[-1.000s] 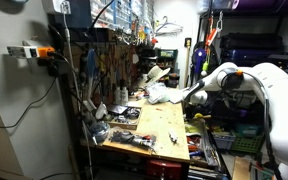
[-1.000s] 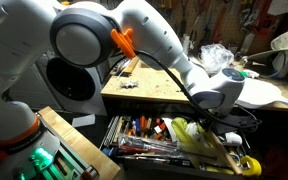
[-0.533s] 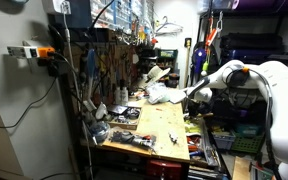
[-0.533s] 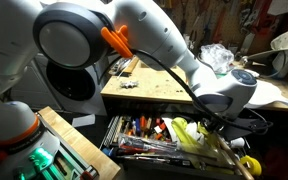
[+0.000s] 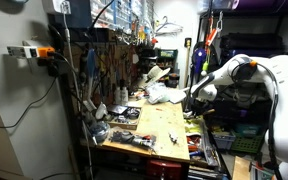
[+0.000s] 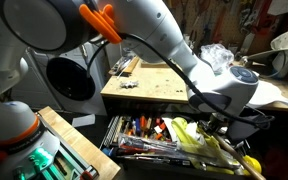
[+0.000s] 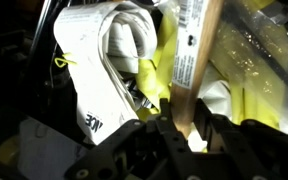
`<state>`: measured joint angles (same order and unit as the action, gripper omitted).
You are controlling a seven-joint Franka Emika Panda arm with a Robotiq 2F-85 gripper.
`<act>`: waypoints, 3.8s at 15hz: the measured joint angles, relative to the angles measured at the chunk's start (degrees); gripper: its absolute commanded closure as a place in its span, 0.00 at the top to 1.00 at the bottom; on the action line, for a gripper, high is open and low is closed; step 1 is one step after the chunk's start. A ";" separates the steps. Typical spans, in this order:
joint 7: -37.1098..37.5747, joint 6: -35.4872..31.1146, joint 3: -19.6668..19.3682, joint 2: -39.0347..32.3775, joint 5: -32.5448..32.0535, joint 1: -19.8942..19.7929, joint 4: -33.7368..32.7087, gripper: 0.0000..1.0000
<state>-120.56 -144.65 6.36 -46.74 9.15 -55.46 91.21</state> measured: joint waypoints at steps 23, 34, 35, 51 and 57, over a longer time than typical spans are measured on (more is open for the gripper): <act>-28.76 -2.15 1.16 20.09 13.59 -2.93 21.16 0.07; -34.71 6.17 0.33 36.72 34.24 0.85 31.55 0.07; -34.60 6.17 -0.55 38.45 36.02 2.85 33.16 0.07; -16.30 -4.70 -10.89 56.48 53.09 33.62 53.58 0.28; -16.30 -4.70 -11.03 56.49 53.14 33.63 53.58 0.28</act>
<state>-136.87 -149.35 -4.67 9.75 62.28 -21.83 144.79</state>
